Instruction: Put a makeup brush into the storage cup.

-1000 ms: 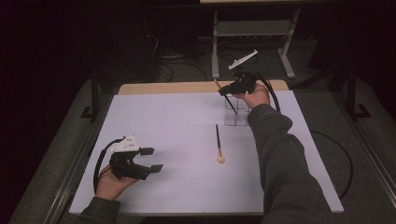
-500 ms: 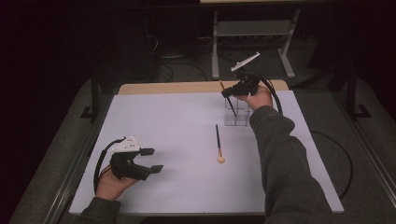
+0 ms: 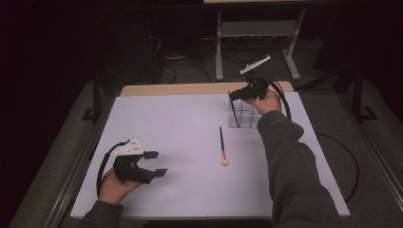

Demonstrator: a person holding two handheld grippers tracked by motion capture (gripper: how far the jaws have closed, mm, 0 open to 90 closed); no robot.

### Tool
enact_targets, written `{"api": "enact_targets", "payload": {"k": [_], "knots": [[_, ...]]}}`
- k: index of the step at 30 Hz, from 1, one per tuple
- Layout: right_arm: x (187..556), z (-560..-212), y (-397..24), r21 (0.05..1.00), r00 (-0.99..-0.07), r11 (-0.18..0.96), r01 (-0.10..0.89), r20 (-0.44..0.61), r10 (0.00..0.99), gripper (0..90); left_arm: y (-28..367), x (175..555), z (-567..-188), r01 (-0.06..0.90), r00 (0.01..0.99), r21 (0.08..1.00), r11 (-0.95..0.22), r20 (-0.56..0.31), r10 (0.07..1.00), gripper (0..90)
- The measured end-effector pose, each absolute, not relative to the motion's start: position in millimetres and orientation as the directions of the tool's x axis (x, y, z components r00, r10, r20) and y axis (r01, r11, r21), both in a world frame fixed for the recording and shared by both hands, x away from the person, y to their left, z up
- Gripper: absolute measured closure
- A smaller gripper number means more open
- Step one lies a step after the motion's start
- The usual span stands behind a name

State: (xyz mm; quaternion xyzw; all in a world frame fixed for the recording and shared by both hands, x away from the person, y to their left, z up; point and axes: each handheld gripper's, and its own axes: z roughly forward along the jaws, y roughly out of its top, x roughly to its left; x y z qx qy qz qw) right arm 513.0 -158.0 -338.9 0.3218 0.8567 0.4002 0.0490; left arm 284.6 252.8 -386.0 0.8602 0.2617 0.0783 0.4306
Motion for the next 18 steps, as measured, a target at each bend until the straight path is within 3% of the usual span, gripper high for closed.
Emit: {"api": "enact_targets", "payload": {"k": [18], "knots": [[495.5,-337.0,-176.8,0.736,-0.776,0.436,0.518,0.189,0.602,66.0,251.6,284.8,-384.1,0.374,0.858,0.789,-0.488,-0.094,0.505,26.0]]}}
